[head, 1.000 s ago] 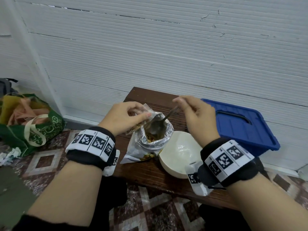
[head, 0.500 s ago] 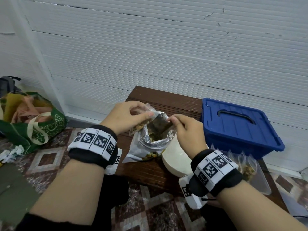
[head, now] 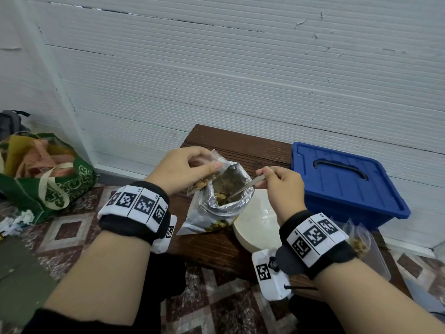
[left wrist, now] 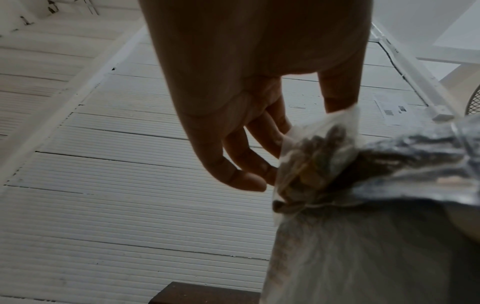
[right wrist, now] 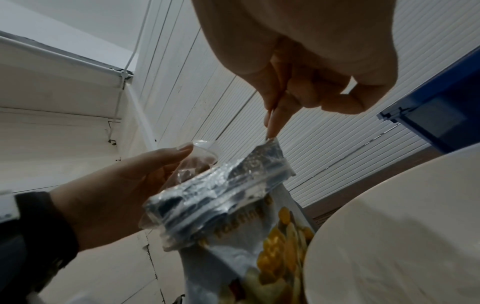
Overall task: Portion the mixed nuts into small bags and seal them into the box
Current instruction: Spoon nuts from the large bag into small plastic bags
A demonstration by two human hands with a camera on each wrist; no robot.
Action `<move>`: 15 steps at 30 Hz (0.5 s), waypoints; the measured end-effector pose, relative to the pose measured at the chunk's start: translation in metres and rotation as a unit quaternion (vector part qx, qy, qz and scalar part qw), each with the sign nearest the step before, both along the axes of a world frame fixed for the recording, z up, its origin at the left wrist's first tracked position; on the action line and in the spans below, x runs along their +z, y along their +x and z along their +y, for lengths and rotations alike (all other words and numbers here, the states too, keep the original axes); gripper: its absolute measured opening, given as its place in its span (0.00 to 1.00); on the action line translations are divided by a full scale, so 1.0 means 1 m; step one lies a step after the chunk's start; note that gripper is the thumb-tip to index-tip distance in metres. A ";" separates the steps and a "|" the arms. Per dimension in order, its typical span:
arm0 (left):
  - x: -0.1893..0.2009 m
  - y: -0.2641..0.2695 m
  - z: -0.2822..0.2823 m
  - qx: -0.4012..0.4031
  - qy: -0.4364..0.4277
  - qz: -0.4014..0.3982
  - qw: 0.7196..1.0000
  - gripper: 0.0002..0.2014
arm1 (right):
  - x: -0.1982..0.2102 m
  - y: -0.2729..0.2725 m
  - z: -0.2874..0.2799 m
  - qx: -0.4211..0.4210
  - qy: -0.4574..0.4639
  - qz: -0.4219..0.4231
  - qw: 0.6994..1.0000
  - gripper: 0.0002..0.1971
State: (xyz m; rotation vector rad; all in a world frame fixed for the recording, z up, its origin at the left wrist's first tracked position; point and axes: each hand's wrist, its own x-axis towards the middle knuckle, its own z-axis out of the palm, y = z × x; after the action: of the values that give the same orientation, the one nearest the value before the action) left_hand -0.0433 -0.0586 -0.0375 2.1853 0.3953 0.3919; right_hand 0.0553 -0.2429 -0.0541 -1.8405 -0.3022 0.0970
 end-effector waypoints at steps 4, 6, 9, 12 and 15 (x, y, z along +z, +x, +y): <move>0.000 -0.001 0.002 -0.002 0.004 -0.001 1.000 0.15 | 0.006 0.006 -0.001 -0.042 0.012 0.016 0.999 0.16; 0.000 -0.002 0.003 -0.004 0.006 -0.002 1.000 0.14 | 0.009 0.010 -0.003 -0.058 0.004 0.012 0.998 0.16; 0.002 -0.004 0.003 -0.005 0.005 -0.006 1.000 0.12 | 0.014 0.016 -0.009 -0.076 -0.006 0.005 0.997 0.17; 0.006 -0.006 0.003 -0.005 0.000 -0.012 1.000 0.13 | 0.020 0.022 -0.014 -0.088 -0.002 -0.004 0.996 0.17; 0.007 -0.008 0.003 -0.006 -0.011 -0.016 1.000 0.16 | 0.029 0.029 -0.020 -0.098 0.005 -0.030 0.995 0.18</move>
State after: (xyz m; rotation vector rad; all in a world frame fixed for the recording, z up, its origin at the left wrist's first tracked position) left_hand -0.0513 -0.0559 -0.0306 2.1555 0.3678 0.4144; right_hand 0.0839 -0.2630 -0.0253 -1.8556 -0.1616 -0.0946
